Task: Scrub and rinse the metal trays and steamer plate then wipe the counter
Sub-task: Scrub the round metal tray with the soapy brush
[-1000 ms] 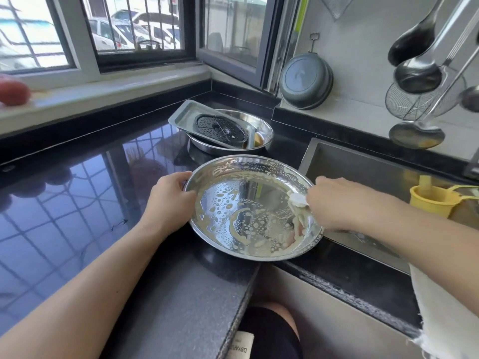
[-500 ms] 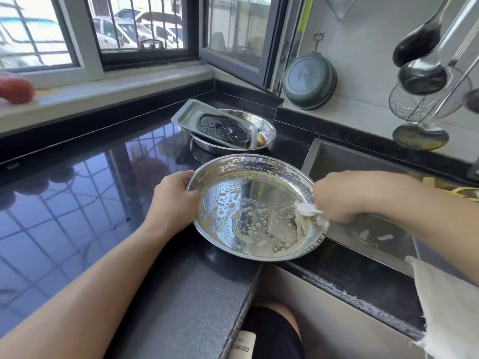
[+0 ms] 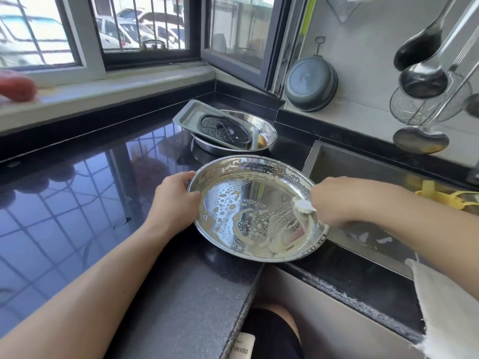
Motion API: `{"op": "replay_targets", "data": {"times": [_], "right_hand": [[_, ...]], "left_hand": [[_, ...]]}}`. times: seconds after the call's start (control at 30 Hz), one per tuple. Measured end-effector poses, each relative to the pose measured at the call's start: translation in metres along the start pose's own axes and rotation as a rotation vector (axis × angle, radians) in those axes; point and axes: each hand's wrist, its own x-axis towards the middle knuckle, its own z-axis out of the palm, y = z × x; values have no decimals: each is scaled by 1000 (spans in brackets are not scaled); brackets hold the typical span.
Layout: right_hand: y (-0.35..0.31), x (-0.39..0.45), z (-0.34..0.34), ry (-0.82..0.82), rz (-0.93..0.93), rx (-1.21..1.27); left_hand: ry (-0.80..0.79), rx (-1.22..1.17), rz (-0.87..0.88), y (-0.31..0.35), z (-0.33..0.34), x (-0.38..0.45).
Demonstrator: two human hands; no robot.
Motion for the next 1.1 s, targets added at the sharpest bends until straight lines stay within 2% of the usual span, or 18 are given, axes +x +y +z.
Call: {"op": "replay_targets", "data": {"times": [0.03,0.17,0.23,0.37,0.47,0.53,0.6,0.7,0.77,0.87,0.97,1.03,1.1], "right_hand": [[-1,0,2,-23,-13,20],[-7,-16,-1,-70,-273,85],[-17,-17,-1,-30,-348,105],[-43,8,-1,267,-280,195],[-41,27,-3,386,-149,205],[-26,31,-3,370,-36,227],[-12,27,-1,277,22,226],[-11,4,0,123,12,172],[-19,-10,0,79,-97,131],[-29,-3,1,125,-270,171],[-29,13,1,235,-111,209],[-20,20,1,228,2,245],[-13,22,3,172,-2,243]], "left_hand": [[5,-1,-3,0,0,0],[11,3,-5,-1,1,1],[13,16,-7,0,1,1],[4,7,-13,1,0,0],[-4,6,-10,2,-2,-1],[3,2,-12,2,-2,-1],[9,-8,-14,2,-1,0],[30,-18,-9,1,1,0],[35,-19,-15,-1,1,0],[32,-11,-21,-1,0,0],[30,1,-15,2,0,-3],[31,-9,-15,4,0,-4],[34,-16,-13,4,0,-4]]}}
